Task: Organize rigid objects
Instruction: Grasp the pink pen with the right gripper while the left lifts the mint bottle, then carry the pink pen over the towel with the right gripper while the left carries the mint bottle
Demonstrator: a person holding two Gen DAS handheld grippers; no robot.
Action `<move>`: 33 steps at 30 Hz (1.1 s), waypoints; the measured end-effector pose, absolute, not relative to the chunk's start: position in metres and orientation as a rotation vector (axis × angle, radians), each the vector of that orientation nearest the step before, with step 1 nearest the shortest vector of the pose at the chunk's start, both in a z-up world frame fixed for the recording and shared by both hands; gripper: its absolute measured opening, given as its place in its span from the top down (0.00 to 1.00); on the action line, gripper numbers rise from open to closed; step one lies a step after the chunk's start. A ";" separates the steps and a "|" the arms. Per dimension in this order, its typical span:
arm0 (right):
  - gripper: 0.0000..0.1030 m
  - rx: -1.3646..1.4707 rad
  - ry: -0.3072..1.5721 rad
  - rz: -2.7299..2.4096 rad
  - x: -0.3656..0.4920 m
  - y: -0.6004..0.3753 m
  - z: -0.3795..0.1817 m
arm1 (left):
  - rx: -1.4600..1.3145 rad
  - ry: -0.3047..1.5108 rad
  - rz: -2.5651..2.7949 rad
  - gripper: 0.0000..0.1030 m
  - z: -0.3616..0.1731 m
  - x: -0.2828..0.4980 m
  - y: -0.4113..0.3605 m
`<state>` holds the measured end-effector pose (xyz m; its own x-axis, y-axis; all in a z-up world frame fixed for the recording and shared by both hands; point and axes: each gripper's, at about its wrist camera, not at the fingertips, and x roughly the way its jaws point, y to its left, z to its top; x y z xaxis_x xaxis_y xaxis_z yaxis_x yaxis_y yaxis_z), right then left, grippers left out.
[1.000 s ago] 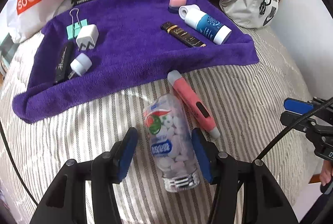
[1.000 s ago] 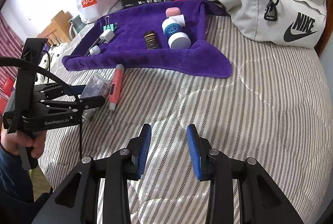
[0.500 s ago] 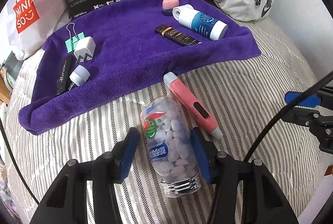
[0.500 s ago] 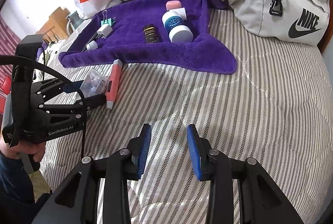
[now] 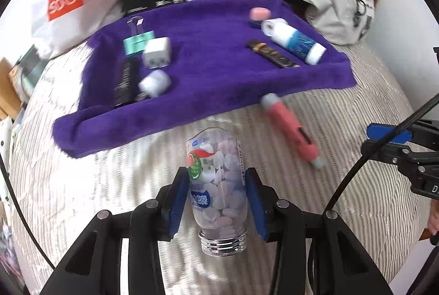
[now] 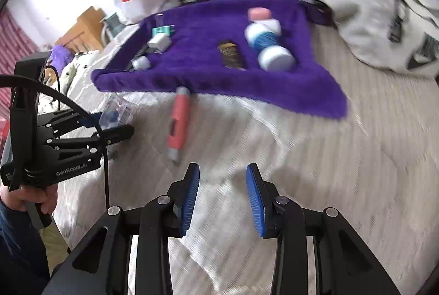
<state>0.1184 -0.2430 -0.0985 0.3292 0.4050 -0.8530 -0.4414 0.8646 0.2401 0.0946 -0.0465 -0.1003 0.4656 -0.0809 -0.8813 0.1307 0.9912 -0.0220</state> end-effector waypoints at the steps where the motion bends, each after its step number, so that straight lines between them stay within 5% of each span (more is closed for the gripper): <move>1: 0.65 -0.038 1.103 0.568 0.120 -0.236 -0.099 | 0.046 1.076 -0.120 0.61 -0.100 0.094 -0.041; 18: 0.66 -0.234 1.041 0.512 0.136 -0.165 -0.123 | -0.027 1.072 -0.071 0.61 -0.104 0.090 0.006; 28: 0.87 -0.269 1.013 0.489 0.134 -0.167 -0.123 | -0.044 1.076 -0.069 0.61 -0.107 0.089 0.008; 33: 0.88 -0.234 1.042 0.506 0.133 -0.175 -0.121 | -0.064 1.069 -0.079 0.61 -0.105 0.088 0.011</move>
